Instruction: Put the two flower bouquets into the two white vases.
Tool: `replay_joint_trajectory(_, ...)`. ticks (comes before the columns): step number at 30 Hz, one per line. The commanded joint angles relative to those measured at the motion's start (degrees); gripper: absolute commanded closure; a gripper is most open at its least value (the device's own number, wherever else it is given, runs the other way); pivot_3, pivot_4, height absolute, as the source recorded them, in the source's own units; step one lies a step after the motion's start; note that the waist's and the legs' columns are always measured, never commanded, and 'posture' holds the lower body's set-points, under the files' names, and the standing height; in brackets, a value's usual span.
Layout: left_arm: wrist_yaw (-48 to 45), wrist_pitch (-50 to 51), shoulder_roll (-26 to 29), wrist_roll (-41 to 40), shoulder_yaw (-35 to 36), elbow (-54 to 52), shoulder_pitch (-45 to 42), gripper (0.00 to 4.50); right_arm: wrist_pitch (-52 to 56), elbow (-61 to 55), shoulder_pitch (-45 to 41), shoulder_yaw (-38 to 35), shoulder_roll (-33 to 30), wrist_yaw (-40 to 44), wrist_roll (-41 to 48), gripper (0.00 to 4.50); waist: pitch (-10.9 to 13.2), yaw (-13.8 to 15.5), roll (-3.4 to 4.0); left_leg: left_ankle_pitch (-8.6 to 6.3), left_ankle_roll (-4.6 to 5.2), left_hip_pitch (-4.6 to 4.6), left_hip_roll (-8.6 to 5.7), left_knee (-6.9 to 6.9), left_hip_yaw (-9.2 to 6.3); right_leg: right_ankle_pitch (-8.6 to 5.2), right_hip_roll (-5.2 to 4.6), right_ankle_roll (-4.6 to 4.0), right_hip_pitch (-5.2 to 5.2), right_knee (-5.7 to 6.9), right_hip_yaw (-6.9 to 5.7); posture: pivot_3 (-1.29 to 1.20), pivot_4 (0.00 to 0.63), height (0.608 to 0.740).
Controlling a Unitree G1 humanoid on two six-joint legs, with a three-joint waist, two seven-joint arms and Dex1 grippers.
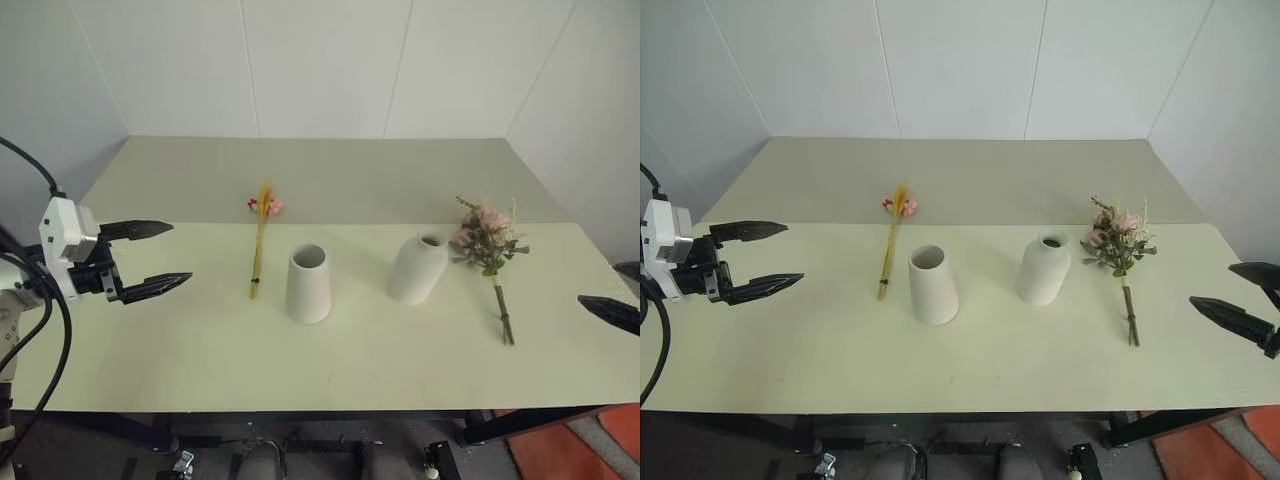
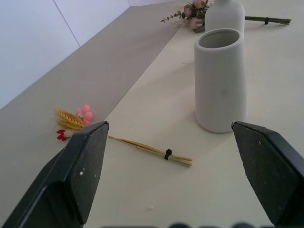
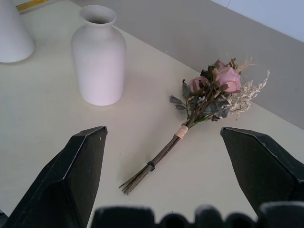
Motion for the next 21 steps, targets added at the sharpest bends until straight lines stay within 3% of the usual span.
replay_joint_trajectory(1, -0.08, -0.49, 0.5, -0.39, 0.34, 0.09, -1.38, 0.0, -1.38, -1.07, 0.58, -2.22, -0.78, 1.65, 1.23, 0.02, 0.0, 0.0, 0.0, 0.0, 0.0, 0.0, 0.0, -0.01, 0.01, 0.0, 0.0, 0.0, -0.01, 0.0, 0.01, 0.0, 0.15, 0.74)
replay_joint_trajectory(7, -0.03, -0.63, 0.27, -0.28, -0.07, 0.42, -2.02, 0.0, -0.62, -1.47, 1.84, -2.78, -0.64, 1.35, 1.35, 0.02, 0.0, 0.03, 0.0, 0.0, 0.0, 0.0, 0.0, -0.04, 0.03, 0.0, 0.0, 0.0, -0.01, -0.01, 0.02, 0.0, 0.15, 0.74)
replay_joint_trajectory(11, 0.73, 0.19, -0.43, -1.14, -0.45, -0.67, -3.23, 0.0, 6.85, -2.79, -0.98, 1.52, -1.99, -6.39, 0.99, 0.02, 0.0, 0.01, 0.0, 0.0, 0.0, 0.0, 0.0, -0.05, 0.05, 0.0, 0.0, 0.0, -0.02, -0.01, 0.04, 0.0, 0.15, 0.74)
replay_joint_trajectory(15, -0.33, 1.14, -2.24, -2.33, -3.83, -1.83, -7.8, 0.0, 14.19, -2.6, -11.72, 16.37, -4.44, -14.7, -0.76, 0.02, 0.02, -0.28, -0.03, 0.0, 0.0, 0.02, -0.02, -0.05, 0.07, 0.04, -0.01, -0.06, -0.08, 0.01, 0.11, 0.0, 0.15, 0.74)
replay_joint_trajectory(18, -2.34, -0.06, -4.09, -0.54, -8.89, -1.31, -12.74, 0.0, 25.53, 6.25, -30.31, 34.2, -3.36, -21.15, -6.49, 0.02, 0.05, -0.66, -0.03, 0.0, 0.0, 0.16, -0.01, -0.02, 0.08, 0.08, 0.06, -0.11, -0.02, 0.04, 0.17, 0.0, 0.15, 0.74)
replay_joint_trajectory(21, -3.93, -0.65, -6.36, 0.3, -12.72, 0.22, -17.61, 0.0, 30.43, 16.83, -45.44, 45.76, 0.4, -23.44, -11.9, 0.02, 0.08, -0.63, -0.09, 0.01, 0.01, -0.07, -0.07, -0.02, 0.1, 0.22, 0.06, -0.2, -0.26, 0.02, 0.26, 0.0, 0.15, 0.74)
